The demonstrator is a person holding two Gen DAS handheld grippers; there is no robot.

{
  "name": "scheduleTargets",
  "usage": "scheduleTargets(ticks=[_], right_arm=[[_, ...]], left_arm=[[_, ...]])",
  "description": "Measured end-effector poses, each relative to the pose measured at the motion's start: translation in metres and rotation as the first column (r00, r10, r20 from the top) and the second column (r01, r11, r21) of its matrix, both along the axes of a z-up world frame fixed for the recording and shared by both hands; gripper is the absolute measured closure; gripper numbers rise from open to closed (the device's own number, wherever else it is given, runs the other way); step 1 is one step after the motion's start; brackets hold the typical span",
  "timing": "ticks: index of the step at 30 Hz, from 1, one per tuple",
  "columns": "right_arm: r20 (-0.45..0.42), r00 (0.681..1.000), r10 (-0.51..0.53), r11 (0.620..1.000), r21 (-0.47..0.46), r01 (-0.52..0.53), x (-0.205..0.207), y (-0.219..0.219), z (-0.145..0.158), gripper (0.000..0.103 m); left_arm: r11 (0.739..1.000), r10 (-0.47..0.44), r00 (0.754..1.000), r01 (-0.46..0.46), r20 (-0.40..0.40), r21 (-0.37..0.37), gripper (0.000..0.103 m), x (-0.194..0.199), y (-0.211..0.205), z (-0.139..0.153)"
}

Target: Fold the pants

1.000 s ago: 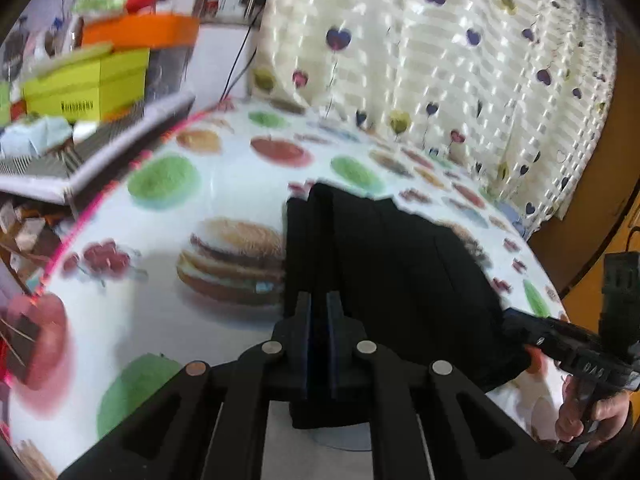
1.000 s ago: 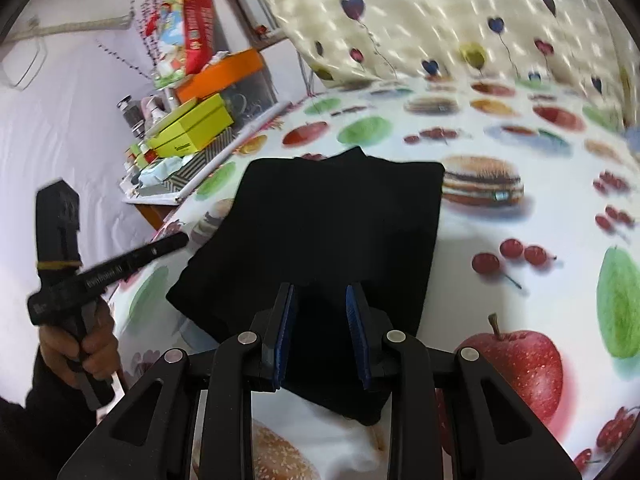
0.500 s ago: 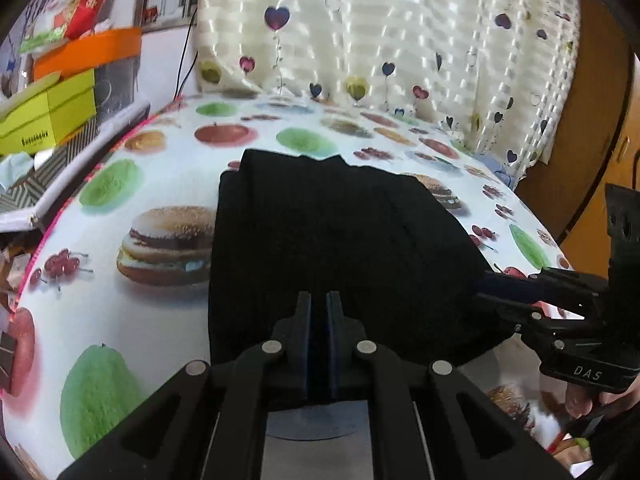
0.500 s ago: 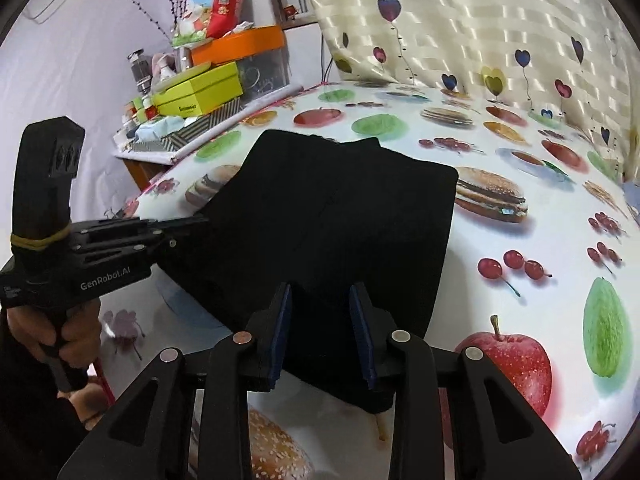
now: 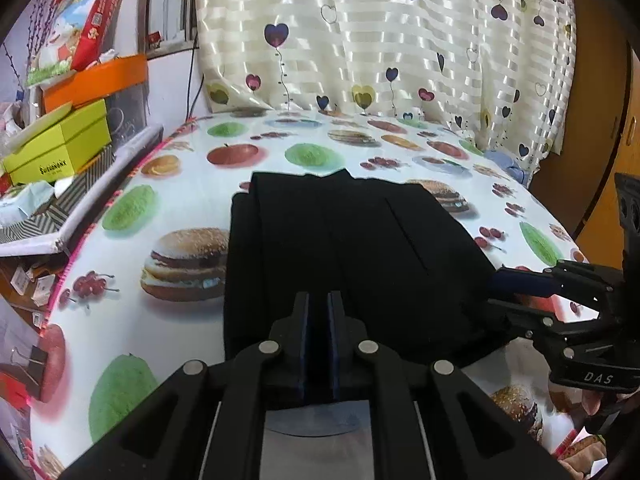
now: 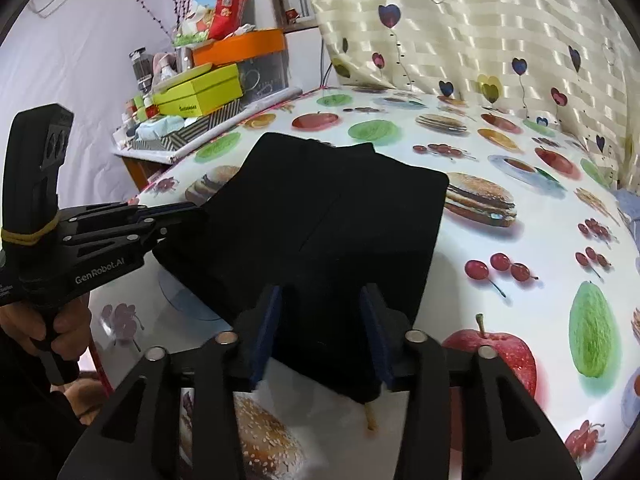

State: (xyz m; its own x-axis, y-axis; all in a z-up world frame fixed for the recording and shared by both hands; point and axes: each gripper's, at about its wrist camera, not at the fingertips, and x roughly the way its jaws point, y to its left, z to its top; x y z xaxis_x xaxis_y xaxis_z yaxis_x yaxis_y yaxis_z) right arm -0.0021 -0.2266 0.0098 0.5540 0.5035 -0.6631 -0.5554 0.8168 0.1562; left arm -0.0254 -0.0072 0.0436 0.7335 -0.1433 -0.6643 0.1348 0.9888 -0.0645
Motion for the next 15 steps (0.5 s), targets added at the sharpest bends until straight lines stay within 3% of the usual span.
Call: scheduleTargets(ticks=[2,6,15], right_arm=[[-0.009,1.000,-0.014,1.000,0.008,0.014,0.002,-0.004,-0.001,0.056],[-0.026,0.999,-0.035,0.999,0.031,0.036,0.006,-0.012,-0.002,0.056],[-0.052,0.995,-0.083,0.995,0.056,0.085,0.015,-0.024,-0.004,0.056]], left_arm=[[1.000,0.010,1.000,-0.010,0.007,0.005,0.085,0.001,0.001,0.002],[1.000,0.022,1.000,-0.023,0.008,0.007,0.084,0.003,0.006,0.003],[0.995,0.080,0.997,-0.080,-0.007,-0.053,0.076,0.011,0.026,0.003]])
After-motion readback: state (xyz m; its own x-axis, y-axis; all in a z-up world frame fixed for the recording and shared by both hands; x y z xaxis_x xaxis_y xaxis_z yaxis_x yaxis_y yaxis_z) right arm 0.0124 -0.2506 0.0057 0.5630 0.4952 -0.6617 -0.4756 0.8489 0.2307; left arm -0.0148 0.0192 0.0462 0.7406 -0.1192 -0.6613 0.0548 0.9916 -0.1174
